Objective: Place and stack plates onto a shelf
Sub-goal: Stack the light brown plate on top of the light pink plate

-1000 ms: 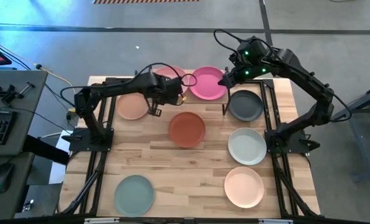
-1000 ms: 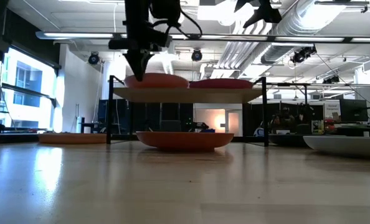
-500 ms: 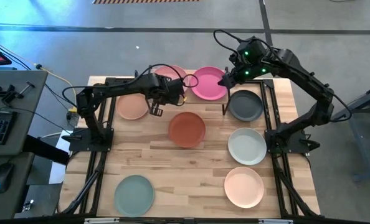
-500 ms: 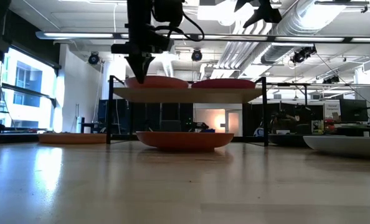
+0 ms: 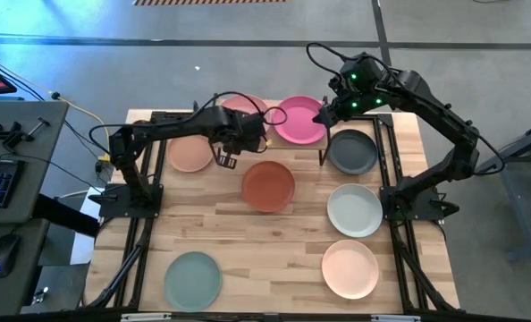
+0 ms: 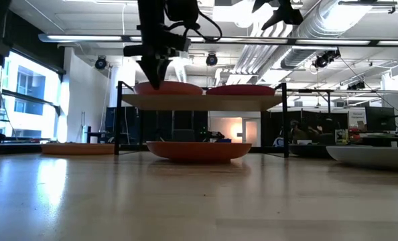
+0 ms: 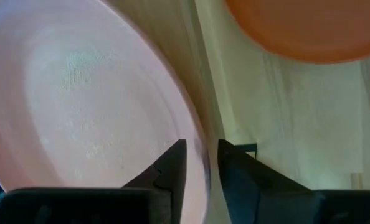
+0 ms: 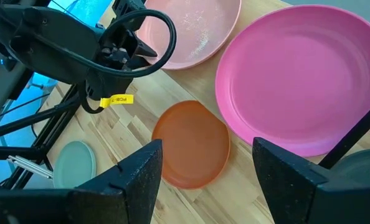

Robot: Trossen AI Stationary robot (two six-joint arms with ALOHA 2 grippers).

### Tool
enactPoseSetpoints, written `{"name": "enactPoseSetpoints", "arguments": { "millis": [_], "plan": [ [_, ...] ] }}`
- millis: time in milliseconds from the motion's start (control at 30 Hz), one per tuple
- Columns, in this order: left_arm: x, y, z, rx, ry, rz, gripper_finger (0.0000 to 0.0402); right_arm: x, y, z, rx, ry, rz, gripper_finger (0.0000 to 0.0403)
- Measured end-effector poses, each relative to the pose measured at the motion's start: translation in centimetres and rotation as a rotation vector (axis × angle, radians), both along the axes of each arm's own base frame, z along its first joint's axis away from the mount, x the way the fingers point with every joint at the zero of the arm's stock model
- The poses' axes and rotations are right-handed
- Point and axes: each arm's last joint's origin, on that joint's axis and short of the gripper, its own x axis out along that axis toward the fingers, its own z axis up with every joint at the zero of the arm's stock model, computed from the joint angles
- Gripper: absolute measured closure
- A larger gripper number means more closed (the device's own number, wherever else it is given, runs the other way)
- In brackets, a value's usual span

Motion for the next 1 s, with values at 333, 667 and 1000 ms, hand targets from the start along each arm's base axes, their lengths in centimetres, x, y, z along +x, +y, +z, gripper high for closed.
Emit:
{"name": "enactPoseSetpoints", "arguments": {
  "millis": [333,667,1000],
  "plan": [
    [-0.7,-0.7,1.9,0.009,-0.093,-0.009,0.0262,0.0,0.0,0.0,0.0,0.0,0.0,0.0174],
    [-4.3,-1.8,6.5,-0.018,-0.291,0.109,0.0243,-0.1,0.1,-0.2,-0.021,0.026,0.045,0.0174],
    [-14.3,-6.0,16.6,-0.263,-0.993,0.313,0.0254,0.2,3.1,-0.9,-0.069,0.167,0.212,0.0174]
  ]
}}
